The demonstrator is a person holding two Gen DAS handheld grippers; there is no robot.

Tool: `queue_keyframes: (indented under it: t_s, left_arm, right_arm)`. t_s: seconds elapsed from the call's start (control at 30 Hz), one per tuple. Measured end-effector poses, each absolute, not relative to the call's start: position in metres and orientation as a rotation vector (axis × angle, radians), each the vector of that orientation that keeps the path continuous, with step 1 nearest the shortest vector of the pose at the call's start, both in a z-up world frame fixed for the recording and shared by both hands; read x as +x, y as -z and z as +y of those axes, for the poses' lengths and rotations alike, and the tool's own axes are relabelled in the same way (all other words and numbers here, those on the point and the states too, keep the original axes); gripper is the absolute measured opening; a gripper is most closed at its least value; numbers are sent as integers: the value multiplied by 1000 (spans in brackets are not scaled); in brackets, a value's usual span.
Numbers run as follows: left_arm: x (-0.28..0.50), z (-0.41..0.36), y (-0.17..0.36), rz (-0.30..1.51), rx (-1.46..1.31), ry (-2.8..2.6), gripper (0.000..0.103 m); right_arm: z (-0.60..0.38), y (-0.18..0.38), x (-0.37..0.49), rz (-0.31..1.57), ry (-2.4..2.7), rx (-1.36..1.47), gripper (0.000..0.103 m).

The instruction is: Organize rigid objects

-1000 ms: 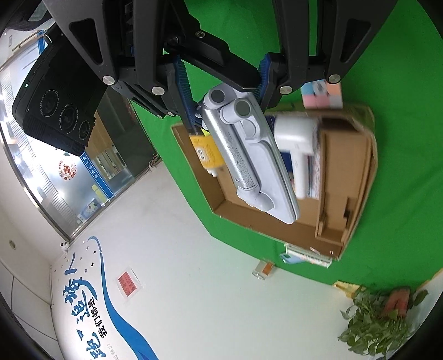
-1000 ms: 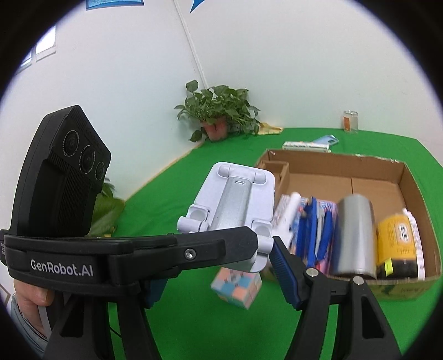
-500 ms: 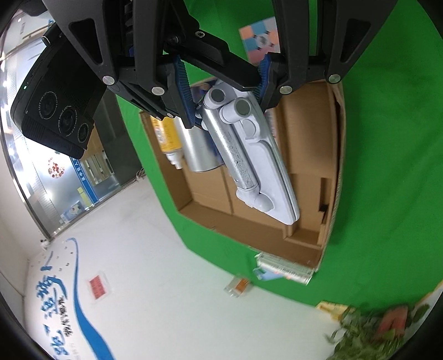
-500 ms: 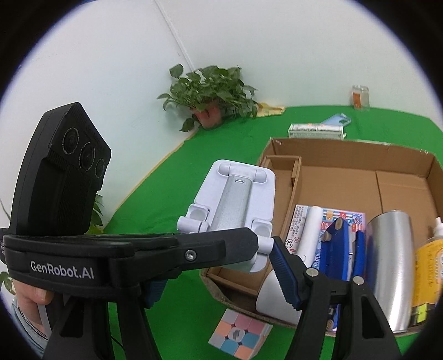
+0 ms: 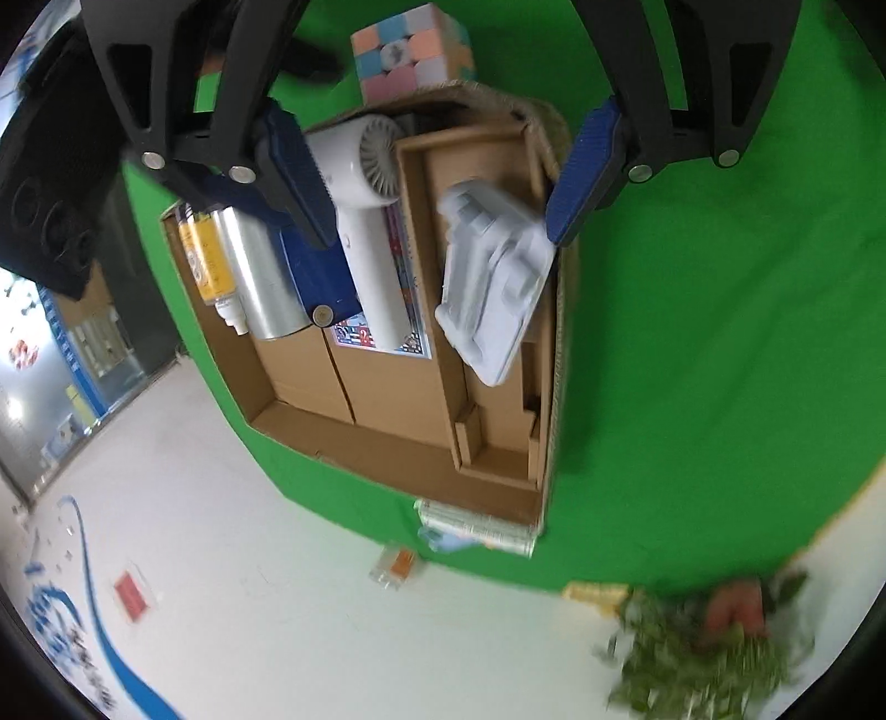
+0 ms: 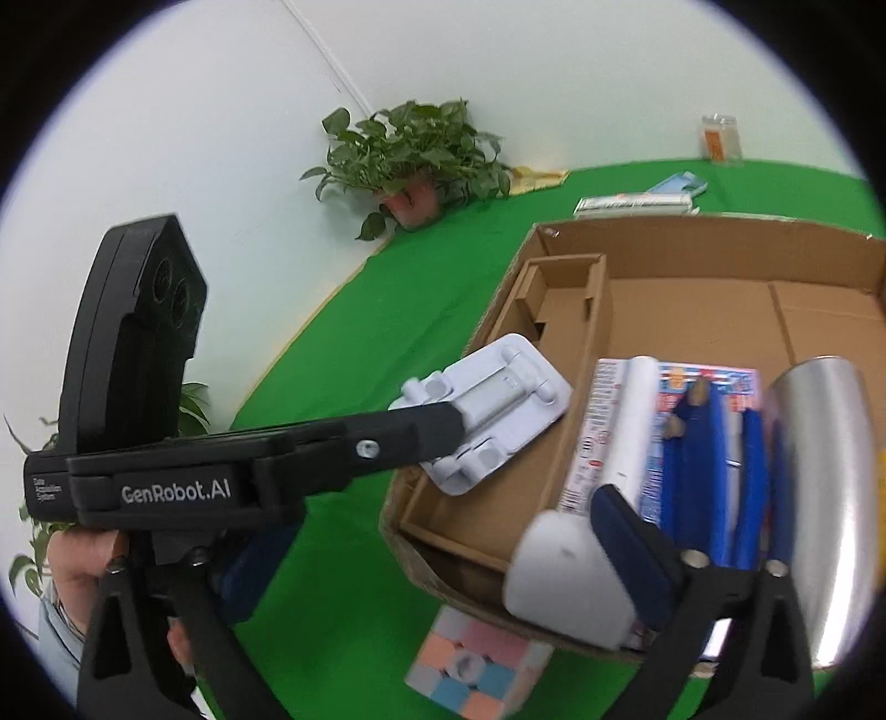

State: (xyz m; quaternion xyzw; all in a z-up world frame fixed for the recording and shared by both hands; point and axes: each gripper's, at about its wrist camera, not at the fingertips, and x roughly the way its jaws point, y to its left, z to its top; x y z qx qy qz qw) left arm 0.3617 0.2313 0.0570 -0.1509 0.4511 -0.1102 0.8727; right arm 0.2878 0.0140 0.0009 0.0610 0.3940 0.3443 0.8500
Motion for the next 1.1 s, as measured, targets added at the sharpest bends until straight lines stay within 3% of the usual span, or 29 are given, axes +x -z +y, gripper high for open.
queue_keyframes:
  t_s: [0.13,0.33,0.4,0.43,0.47,0.5,0.57,0.6,0.63,0.67,0.73,0.93,1.0,1.03,1.1]
  left_arm:
    - [312,220,-74,771,-212,163,102]
    - [253,191,-81,646,-142,117,100]
    - [246,182,-81,632,-147,124,67]
    - [245,177,-76,664,-156,150,11]
    - [246,171,-73,703,-158,156,2]
    - [244,167,-70,715,-154,155,1]
    - [234,156,-71,683,-124,179,7]
    - [232,151,-69,687,-120,189,18]
    - [233,149,-67,706,-121,185,73]
    - [235,148,-63,735,-129,151,97]
    - [237,150,-53,727,-181,116,101]
    - [266,165,-1,853,-373,207,99]
    - [275,164,16,898,-388,215,89]
    - [281,162,28,935,-403,232,77]
    - [285,161,40,976,-415,235,71]
  right_arm:
    - [-21,-3,256,720,-584,33,103]
    - [-58,12,220,703,-457,-44,103]
    - [-65,14,215,703,-448,-43,102]
    - [-71,13,212,693,-447,-39,99]
    - [-76,11,208,672,-444,-39,81]
    - [-80,9,203,654,-428,-52,59]
    - [-87,5,198,638,-419,-52,56]
    - [-90,5,196,629,-428,-49,67]
    - [-91,4,194,626,-430,-53,79]
    - [-92,5,192,622,-429,-55,101]
    - [-94,6,188,611,-443,-37,102]
    - [-98,22,180,679,-534,-15,102]
    - [-99,26,176,691,-556,-12,102]
    - [-98,28,173,696,-564,-12,102]
    - [-99,31,170,710,-589,-8,102]
